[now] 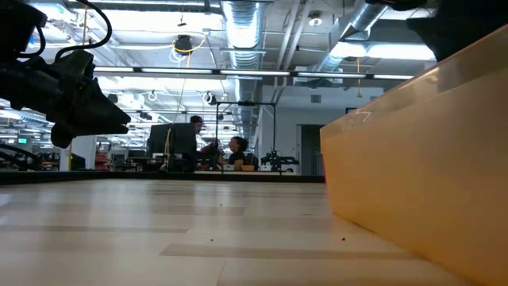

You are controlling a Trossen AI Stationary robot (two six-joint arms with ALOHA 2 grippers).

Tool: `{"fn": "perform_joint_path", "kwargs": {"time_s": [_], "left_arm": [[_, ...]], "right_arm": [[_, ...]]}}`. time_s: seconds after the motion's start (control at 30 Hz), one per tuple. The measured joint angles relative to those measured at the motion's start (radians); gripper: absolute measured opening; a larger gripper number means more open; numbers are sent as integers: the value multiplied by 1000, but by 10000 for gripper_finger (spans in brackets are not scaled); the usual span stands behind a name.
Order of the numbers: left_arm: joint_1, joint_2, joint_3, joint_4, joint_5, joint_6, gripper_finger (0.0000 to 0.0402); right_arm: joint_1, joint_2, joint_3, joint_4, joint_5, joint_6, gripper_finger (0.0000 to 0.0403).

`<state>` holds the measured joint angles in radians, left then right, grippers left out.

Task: Sort silverware by color (type)
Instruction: Put the yellow knife into the orange bin

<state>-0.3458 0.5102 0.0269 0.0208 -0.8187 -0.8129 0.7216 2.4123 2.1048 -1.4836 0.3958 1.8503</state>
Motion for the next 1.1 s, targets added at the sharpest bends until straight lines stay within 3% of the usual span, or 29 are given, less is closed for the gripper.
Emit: {"fn": "perform_joint_path", "kwargs": {"time_s": [0.8, 1.1], "left_arm": [[0, 0, 0, -1, -25, 6, 122], [0, 0, 0, -1, -27, 15, 122]], "right_arm": [[5, 0, -1, -53, 32, 8, 58], [14, -9, -112, 49, 21, 110, 58]]}}
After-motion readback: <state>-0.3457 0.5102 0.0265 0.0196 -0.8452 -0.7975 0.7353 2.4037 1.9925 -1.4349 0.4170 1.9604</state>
